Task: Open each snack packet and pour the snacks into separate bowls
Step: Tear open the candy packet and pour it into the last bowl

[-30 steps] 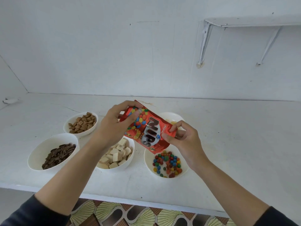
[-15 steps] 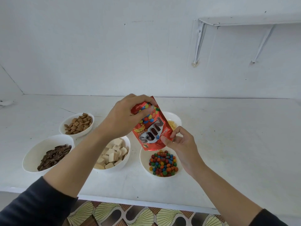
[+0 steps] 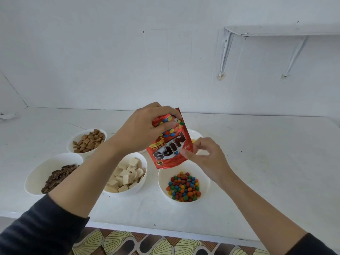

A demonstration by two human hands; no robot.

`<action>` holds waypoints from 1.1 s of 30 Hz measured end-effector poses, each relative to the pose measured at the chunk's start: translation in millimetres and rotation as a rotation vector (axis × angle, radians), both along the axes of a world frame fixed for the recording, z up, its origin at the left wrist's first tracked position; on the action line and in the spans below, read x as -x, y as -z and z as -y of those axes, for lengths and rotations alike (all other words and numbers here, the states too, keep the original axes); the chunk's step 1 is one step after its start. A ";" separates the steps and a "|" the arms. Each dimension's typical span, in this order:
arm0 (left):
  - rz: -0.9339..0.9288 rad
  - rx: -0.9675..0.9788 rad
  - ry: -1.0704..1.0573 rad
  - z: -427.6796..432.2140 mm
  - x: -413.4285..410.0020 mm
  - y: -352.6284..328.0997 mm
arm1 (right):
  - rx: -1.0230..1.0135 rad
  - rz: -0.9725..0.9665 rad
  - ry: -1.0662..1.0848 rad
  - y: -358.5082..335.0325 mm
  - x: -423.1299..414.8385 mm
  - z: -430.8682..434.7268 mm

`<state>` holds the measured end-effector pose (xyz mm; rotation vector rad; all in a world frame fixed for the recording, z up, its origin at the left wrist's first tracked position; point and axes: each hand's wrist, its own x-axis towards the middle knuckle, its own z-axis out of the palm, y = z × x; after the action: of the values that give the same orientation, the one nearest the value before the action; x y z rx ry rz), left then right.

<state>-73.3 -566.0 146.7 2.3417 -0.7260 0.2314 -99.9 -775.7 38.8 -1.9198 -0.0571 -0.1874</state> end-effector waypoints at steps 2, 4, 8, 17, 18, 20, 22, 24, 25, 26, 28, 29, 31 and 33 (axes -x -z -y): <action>0.026 0.003 0.006 0.8 -0.5 -4.8 | -0.021 0.115 -0.090 -14.1 -2.3 0.6; 0.056 0.002 0.029 1.7 -0.4 -8.0 | 0.007 0.189 -0.144 -28.9 -5.9 -2.3; 0.205 0.062 0.052 4.0 0.7 -14.6 | 0.027 0.347 -0.224 -53.8 -14.6 -11.9; 0.276 0.226 0.081 0.4 -0.7 -18.5 | 0.130 0.502 -0.179 -64.0 -31.6 -25.0; 0.263 0.245 0.081 -0.6 -0.6 -16.9 | 0.142 0.515 -0.178 -61.7 -31.5 -24.5; 0.230 0.303 0.073 -2.5 -0.9 -13.0 | 0.178 0.549 -0.177 -58.0 -28.3 -23.5; 0.206 0.356 0.059 -4.0 -0.7 -9.1 | 0.218 0.572 -0.190 -55.2 -23.2 -21.2; 0.176 0.399 0.040 -6.4 0.8 -6.4 | 0.250 0.558 -0.221 -51.2 -20.0 -16.8; 0.153 0.418 0.029 -7.7 1.9 -5.2 | 0.252 0.531 -0.237 -49.2 -18.1 -14.6; 0.123 0.433 0.017 -9.1 2.9 -4.1 | 0.242 0.497 -0.250 -47.3 -16.3 -12.6; 0.062 0.469 -0.028 -10.9 3.6 -0.5 | 0.219 0.437 -0.270 -44.0 -13.8 -8.7; 0.037 0.500 -0.063 -11.7 3.4 1.3 | 0.217 0.416 -0.274 -43.0 -13.3 -6.6; 0.000 0.594 -0.139 -14.6 2.0 4.5 | 0.227 0.378 -0.256 -42.4 -11.9 -2.9; -0.024 0.695 -0.197 -17.3 2.8 6.6 | 0.222 0.352 -0.212 -41.9 -10.1 -0.2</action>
<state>-76.1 -548.7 140.0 1.7381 -0.3222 0.4585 -89.7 -775.4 80.7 -2.0646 -0.5342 -0.3867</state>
